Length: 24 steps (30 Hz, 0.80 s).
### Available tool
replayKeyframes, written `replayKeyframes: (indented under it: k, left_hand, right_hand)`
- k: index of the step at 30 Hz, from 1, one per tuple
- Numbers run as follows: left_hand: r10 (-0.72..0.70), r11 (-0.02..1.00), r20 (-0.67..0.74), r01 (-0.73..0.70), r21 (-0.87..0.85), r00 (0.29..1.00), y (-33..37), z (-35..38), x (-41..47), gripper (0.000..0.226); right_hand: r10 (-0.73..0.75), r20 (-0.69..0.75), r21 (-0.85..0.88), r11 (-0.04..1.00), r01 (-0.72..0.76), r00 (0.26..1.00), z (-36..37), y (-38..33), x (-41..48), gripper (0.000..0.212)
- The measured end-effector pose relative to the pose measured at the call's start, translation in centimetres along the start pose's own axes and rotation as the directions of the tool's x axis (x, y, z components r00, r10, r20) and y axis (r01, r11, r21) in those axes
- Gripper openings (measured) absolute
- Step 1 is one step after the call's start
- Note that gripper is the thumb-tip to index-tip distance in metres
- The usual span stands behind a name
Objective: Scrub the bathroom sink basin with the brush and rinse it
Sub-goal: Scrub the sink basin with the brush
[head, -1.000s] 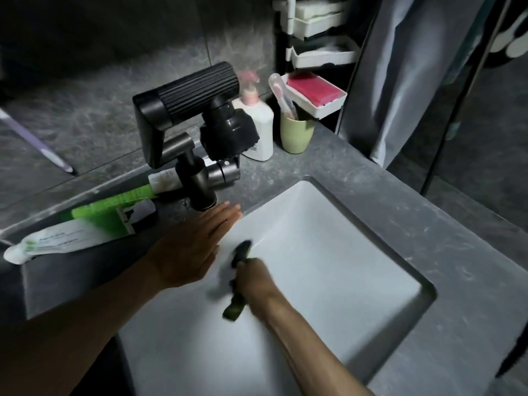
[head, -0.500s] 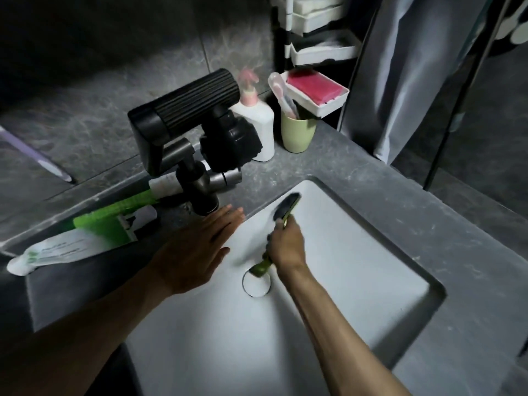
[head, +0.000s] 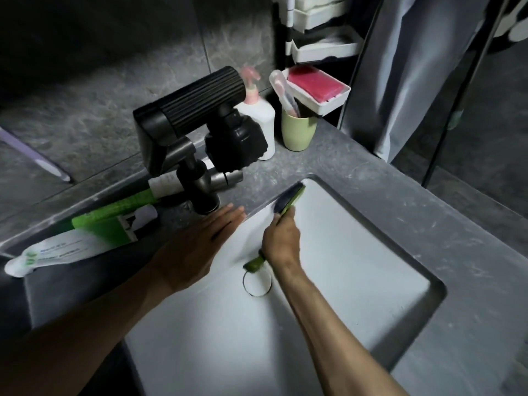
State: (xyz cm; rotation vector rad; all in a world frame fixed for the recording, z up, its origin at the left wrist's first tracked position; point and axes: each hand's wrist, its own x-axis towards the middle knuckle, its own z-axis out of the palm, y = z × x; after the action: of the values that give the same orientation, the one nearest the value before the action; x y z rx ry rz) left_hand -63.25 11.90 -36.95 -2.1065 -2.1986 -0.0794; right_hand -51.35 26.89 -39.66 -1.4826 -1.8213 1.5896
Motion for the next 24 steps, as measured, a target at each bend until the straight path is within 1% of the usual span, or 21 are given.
replayKeyframes:
  k: [1, 2, 3, 4, 5, 7, 9, 10, 11, 12, 13, 14, 15, 16, 18, 19, 20, 21, 22, 23, 24]
  left_hand:
    - [-0.009, 1.000, -0.001, 0.009, 0.011, 1.000, 0.1, 0.0, 0.0, 0.086]
    - [-0.025, 0.999, -0.006, 0.025, 0.027, 1.000, 0.1, -0.1, -0.1, 0.086]
    - [-0.028, 0.999, -0.011, 0.028, 0.035, 1.000, 0.1, -0.1, 0.0, 0.087]
    - [-0.021, 0.999, -0.014, 0.021, 0.035, 1.000, 0.1, -0.1, 0.1, 0.087]
    - [-0.015, 0.999, -0.011, 0.015, 0.032, 1.000, 0.1, 0.0, 0.0, 0.087]
    - [-0.011, 0.999, 0.001, 0.011, 0.030, 1.000, 0.1, 0.1, 0.0, 0.086]
    - [-0.006, 1.000, 0.006, 0.006, 0.014, 1.000, 0.1, 0.0, 0.1, 0.086]
    - [0.000, 1.000, 0.006, 0.000, 0.004, 1.000, 0.1, 0.0, 0.0, 0.085]
    - [0.008, 1.000, 0.004, -0.008, 0.002, 1.000, 0.1, 0.1, -0.1, 0.085]
    - [0.010, 1.000, 0.005, -0.010, 0.009, 1.000, 0.0, 0.2, -0.2, 0.084]
    - [0.004, 1.000, 0.005, -0.004, 0.021, 1.000, 0.1, 0.2, -0.2, 0.084]
    - [-0.001, 1.000, 0.005, 0.001, 0.030, 1.000, 0.0, 0.3, -0.2, 0.084]
    - [-0.003, 1.000, 0.003, 0.003, 0.031, 1.000, 0.0, 0.4, -0.1, 0.085]
    - [-0.002, 1.000, 0.000, 0.002, 0.030, 1.000, 0.0, 0.4, -0.1, 0.087]
    - [-0.004, 1.000, 0.001, 0.004, 0.027, 1.000, 0.1, 0.3, -0.1, 0.088]
    - [-0.002, 0.999, -0.005, 0.002, 0.038, 1.000, 0.1, 0.2, -0.2, 0.087]
    - [-0.002, 0.999, -0.014, 0.003, 0.049, 1.000, 0.1, 0.1, -0.2, 0.087]
    - [-0.002, 0.999, -0.018, 0.003, 0.047, 1.000, 0.0, 0.2, -0.3, 0.086]
    - [-0.001, 0.999, -0.018, 0.002, 0.039, 1.000, 0.0, 0.3, -0.3, 0.087]
    - [0.004, 0.999, -0.017, -0.003, 0.034, 1.000, 0.0, 0.3, -0.3, 0.087]
    - [0.008, 0.999, -0.016, -0.007, 0.038, 1.000, 0.0, 0.4, -0.3, 0.086]
  right_hand:
    - [0.060, 0.097, -0.001, 0.998, -0.060, 0.994, 0.6, 0.8, -1.1, 0.028]
    - [0.128, 0.217, -0.025, 0.992, -0.125, 0.968, 1.1, 1.9, -2.4, 0.029]
    - [0.168, 0.304, -0.052, 0.986, -0.159, 0.938, 1.4, 3.0, -3.4, 0.028]
    - [0.170, 0.319, -0.056, 0.986, -0.160, 0.932, 1.3, 3.7, -3.7, 0.026]
    - [0.147, 0.274, -0.047, 0.989, -0.139, 0.951, 0.9, 3.6, -3.3, 0.025]
    - [0.069, 0.104, -0.006, 0.998, -0.068, 0.992, -0.1, 2.3, -0.7, 0.027]
    - [-0.016, -0.036, 0.054, 0.998, 0.018, 0.999, -1.1, 0.2, 0.8, 0.023]
    - [-0.055, -0.066, 0.038, 0.998, 0.057, 0.996, -1.3, -0.3, 0.9, 0.024]
    - [-0.055, -0.051, -0.021, 0.998, 0.054, 0.997, -1.1, -0.5, 0.2, 0.026]
    - [-0.034, 0.005, -0.061, 0.998, 0.034, 0.999, -0.7, 0.1, -0.7, 0.027]
    - [0.024, 0.109, -0.090, 0.996, -0.014, 0.994, -0.2, 1.1, -1.9, 0.026]
    - [0.085, 0.216, -0.120, 0.991, -0.060, 0.973, 0.4, 2.5, -2.9, 0.025]
    - [0.124, 0.289, -0.151, 0.985, -0.082, 0.949, 0.5, 3.6, -3.6, 0.023]
    - [0.115, 0.312, -0.192, 0.980, -0.056, 0.943, 0.3, 4.7, -3.8, 0.024]
    - [0.032, 0.269, -0.313, 0.948, 0.056, 0.963, -1.6, 5.5, -3.0, 0.036]
    - [-0.012, 0.227, -0.408, 0.907, 0.106, 0.974, -3.1, 5.6, -2.5, 0.044]
    - [-0.064, 0.186, -0.523, 0.838, 0.154, 0.980, -4.6, 5.8, -1.9, 0.051]
    - [-0.106, 0.146, -0.648, 0.741, 0.176, 0.984, -6.1, 5.8, -1.5, 0.056]
    - [-0.142, 0.130, -0.768, 0.612, 0.190, 0.981, -7.7, 5.5, -1.1, 0.060]
    - [-0.165, 0.139, -0.850, 0.485, 0.203, 0.976, -8.5, 5.2, -0.7, 0.061]
    - [-0.177, 0.170, -0.895, 0.384, 0.227, 0.969, -8.8, 4.8, -0.4, 0.059]
